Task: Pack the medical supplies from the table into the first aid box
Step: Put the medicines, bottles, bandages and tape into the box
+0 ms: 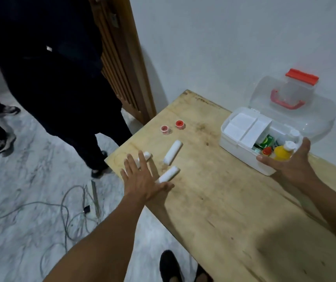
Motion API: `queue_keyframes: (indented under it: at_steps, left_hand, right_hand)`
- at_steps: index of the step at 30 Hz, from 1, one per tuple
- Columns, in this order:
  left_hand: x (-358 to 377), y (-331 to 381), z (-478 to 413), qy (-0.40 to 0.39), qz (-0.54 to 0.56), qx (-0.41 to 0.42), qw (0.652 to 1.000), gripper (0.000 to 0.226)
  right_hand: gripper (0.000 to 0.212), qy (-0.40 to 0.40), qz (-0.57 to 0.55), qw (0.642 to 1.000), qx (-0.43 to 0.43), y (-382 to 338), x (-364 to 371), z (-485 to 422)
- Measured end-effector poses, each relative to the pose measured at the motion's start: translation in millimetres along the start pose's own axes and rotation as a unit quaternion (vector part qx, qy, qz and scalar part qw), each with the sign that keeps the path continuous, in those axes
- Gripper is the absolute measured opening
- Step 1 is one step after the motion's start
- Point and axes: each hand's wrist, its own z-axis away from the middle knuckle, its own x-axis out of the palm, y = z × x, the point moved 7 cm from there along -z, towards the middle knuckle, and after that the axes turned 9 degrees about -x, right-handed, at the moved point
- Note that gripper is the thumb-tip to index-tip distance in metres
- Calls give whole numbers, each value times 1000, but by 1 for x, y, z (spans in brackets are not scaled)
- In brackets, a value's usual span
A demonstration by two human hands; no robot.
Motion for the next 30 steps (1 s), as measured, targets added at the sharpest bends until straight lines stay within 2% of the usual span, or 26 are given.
queue_keyframes:
  at_steps: [3,7,9,15,18,23,25,27,30]
  left_hand:
    - [7,-2,-13,-9,-12,13,1000,140]
    - [14,0,-14,57,-36,68,995,91]
    - [18,-4,-6,106,-61,99,988,73]
    - [27,-13,22,182,-128,182,958,59]
    - [18,-3,28,208,-115,222,946,35]
    - [22,15,36,108,-57,223,967,32]
    - [23,25,42,79,-22,217,973,21]
    - [19,42,52,31,82,217,972,18]
    - [5,80,66,-33,204,225,952,21]
  right_hand:
    - [122,0,4,1000,-2,-2,0,0]
    - [123,-10,11,1000,7,-2,0,-1]
    - [124,-12,8,1000,7,-3,0,0]
    - [126,-10,6,1000,11,-3,0,-1]
    - [123,-9,4,1000,8,-1,0,-2]
    - [129,-12,7,1000,16,6,0,-5]
    - [129,-11,0,1000,15,7,1,-6]
    - [128,-6,-9,1000,9,6,1,-5]
    - [130,0,-16,1000,7,6,1,-4]
